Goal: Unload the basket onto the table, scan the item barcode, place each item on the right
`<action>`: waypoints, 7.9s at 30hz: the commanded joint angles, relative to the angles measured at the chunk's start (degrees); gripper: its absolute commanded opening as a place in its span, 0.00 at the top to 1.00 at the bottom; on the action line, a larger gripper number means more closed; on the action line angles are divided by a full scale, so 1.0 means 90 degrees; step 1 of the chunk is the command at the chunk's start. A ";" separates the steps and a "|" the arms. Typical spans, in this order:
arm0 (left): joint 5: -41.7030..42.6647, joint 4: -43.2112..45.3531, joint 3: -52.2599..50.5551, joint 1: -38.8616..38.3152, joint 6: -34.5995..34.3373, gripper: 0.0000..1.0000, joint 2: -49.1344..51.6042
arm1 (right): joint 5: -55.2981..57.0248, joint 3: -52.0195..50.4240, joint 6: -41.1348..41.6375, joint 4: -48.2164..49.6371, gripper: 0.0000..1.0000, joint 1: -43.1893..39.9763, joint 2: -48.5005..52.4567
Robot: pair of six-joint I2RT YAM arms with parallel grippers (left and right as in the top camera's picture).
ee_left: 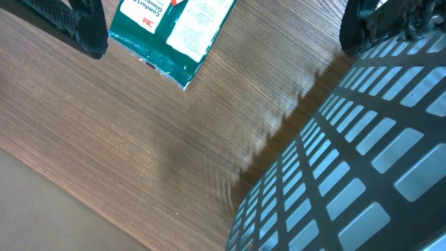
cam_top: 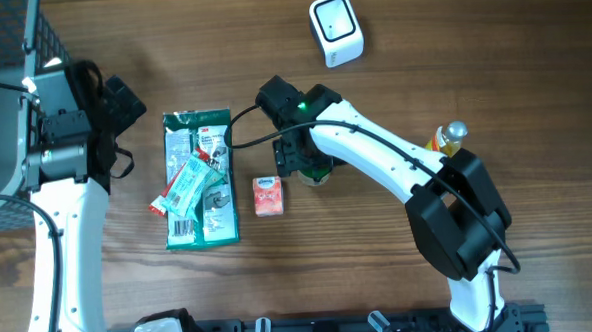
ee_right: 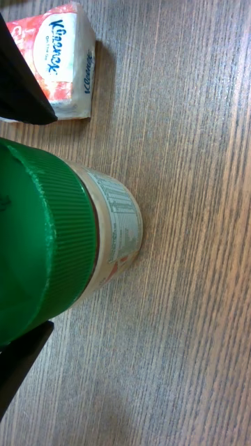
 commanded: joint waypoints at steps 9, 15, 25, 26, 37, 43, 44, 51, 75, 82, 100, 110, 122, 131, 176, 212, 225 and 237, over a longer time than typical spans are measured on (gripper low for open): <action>-0.0034 0.0017 0.0024 0.0024 0.0056 0.00 -0.0005 | -0.0073 -0.0580 0.0155 0.0352 0.16 -0.0017 0.0148; -0.0034 0.0017 0.0024 0.0024 0.0056 0.00 -0.0005 | -0.0073 -0.0580 0.0155 0.0537 0.23 -0.0017 0.0148; -0.0034 0.0017 0.0022 0.0024 0.0056 0.00 -0.0005 | -0.0073 -0.0580 0.0155 0.0546 0.23 -0.0017 0.0148; -0.0034 0.0017 0.0024 0.0024 0.0056 0.00 -0.0005 | -0.0073 -0.0580 0.0155 0.0549 0.23 -0.0017 0.0148; -0.0034 0.0017 0.0022 0.0024 0.0056 0.00 -0.0005 | -0.0073 -0.0580 0.0153 0.0549 0.23 -0.0017 0.0148; -0.0034 0.0017 0.0022 0.0024 0.0056 0.00 -0.0005 | -0.0075 -0.0580 0.0158 0.0597 0.23 -0.0017 0.0148; -0.0034 0.0017 0.0024 0.0024 0.0056 0.00 -0.0005 | -0.0075 -0.0580 0.0155 0.0610 0.23 -0.0017 0.0148; -0.0034 0.0017 0.0024 0.0024 0.0056 0.00 -0.0005 | -0.0075 -0.0580 0.0158 0.0627 0.23 -0.0017 0.0148; -0.0034 0.0017 0.0024 0.0024 0.0056 0.00 -0.0005 | -0.0078 -0.0580 0.0158 0.0648 0.24 -0.0015 0.0148; -0.0034 0.0017 0.0024 0.0024 0.0056 0.00 -0.0005 | -0.0075 -0.0580 0.0158 0.0665 0.30 -0.0017 0.0148; -0.0034 0.0017 0.0024 0.0024 0.0056 0.00 -0.0005 | -0.0391 -0.0466 0.0155 0.0454 0.50 -0.0197 -0.0226; -0.0034 0.0017 0.0024 0.0024 0.0056 0.00 -0.0005 | -0.3453 -0.0425 0.0182 0.0148 0.61 -0.1304 -0.2093; -0.0034 0.0017 0.0022 0.0024 0.0056 0.00 -0.0005 | -0.5705 -0.0427 0.2953 0.0114 0.61 -0.1523 -0.2504; -0.0034 0.0017 0.0022 0.0024 0.0056 0.00 -0.0005 | -0.6620 -0.0427 0.3373 0.0134 0.62 -0.1523 -0.2504; -0.0034 0.0017 0.0022 0.0024 0.0056 0.00 -0.0005 | -0.1882 0.1865 -0.0330 -0.1200 0.78 -0.1569 -0.2465; -0.0034 0.0017 0.0022 0.0024 0.0056 0.00 -0.0005 | 0.1107 0.1906 -0.1107 0.5105 0.95 -0.2390 0.0777; -0.0034 0.0017 0.0024 0.0024 0.0056 0.00 -0.0005 | -0.0092 0.1894 -0.1180 0.5829 0.96 -0.2647 0.1469; -0.0034 0.0017 0.0024 0.0024 0.0056 0.00 -0.0005 | -0.0240 0.1887 -0.1188 0.5821 0.95 -0.2642 0.1792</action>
